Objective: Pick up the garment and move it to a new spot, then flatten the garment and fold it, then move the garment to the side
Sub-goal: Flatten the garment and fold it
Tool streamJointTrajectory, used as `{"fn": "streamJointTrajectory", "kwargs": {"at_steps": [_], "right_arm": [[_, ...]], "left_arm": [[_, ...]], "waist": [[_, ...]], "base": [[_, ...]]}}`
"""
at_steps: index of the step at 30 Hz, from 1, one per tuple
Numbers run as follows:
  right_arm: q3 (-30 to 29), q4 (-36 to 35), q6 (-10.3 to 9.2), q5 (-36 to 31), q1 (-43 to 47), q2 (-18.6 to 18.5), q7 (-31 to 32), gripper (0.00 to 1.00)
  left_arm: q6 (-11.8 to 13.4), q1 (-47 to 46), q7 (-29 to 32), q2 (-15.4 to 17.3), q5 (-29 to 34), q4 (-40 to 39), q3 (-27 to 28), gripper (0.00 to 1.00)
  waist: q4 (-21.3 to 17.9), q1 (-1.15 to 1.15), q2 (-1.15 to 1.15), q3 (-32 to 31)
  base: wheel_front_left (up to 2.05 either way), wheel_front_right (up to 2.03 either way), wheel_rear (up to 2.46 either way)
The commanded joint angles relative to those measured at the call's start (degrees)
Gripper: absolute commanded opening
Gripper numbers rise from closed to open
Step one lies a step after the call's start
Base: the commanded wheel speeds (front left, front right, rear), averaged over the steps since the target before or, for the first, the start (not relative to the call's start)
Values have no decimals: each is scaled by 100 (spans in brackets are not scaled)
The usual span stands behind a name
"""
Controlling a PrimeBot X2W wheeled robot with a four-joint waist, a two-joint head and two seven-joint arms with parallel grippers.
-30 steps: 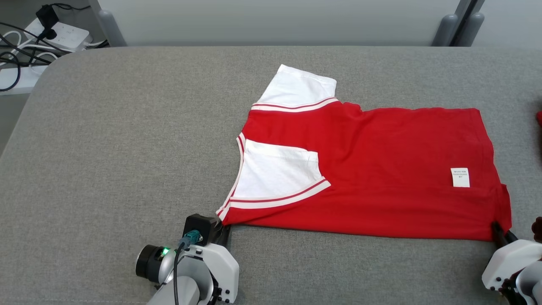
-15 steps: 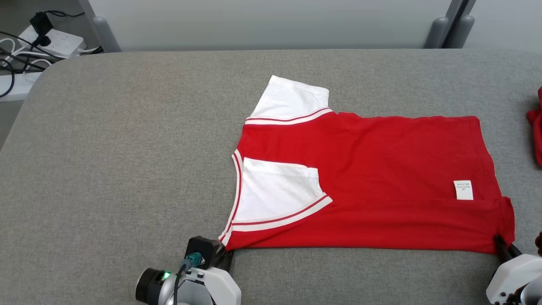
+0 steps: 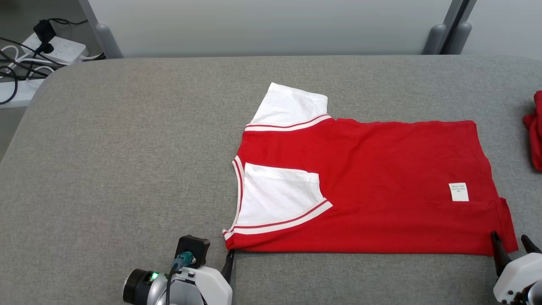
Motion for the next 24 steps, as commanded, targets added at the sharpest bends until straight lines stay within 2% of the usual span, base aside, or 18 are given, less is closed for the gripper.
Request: {"fn": "streamJointTrajectory", "kwargs": {"at_steps": [1, 7, 11, 12, 16, 24], "right_arm": [[56, -146, -25, -64, 83, -174, -70, 100], [-159, -602, -25, -343, 114, -240, -81, 100], [-544, -1381, -25, -741, 376, -120, -83, 100], [-660, -1681, -25, -876, 507, -55, -83, 100], [-899, -2305, -25, -1132, 782, 84, -83, 100], [-1362, -3652, -25, -1591, 1278, 418, -84, 100]], "left_arm": [[89, -39, 30, 106, 31, -164, 203, 100], [373, 107, -140, 261, -21, -436, 452, 100], [519, 269, -533, 308, -224, -813, 824, 100], [552, 301, -802, 293, -267, -978, 973, 100], [566, 366, -1252, 281, -310, -1206, 1175, 100], [358, 155, -1686, 205, -208, -1349, 1245, 100]], "waist": [[-15, 0, 0, -55], [-61, 0, 0, -251], [-72, 0, 0, -446], [-68, 0, 0, -507], [-75, 0, 0, -585], [-215, 0, 0, -561]], "base": [[0, 0, 0], [0, 0, 0], [0, 0, 0], [0, 0, 0], [0, 0, 0], [0, 0, 0]]}}
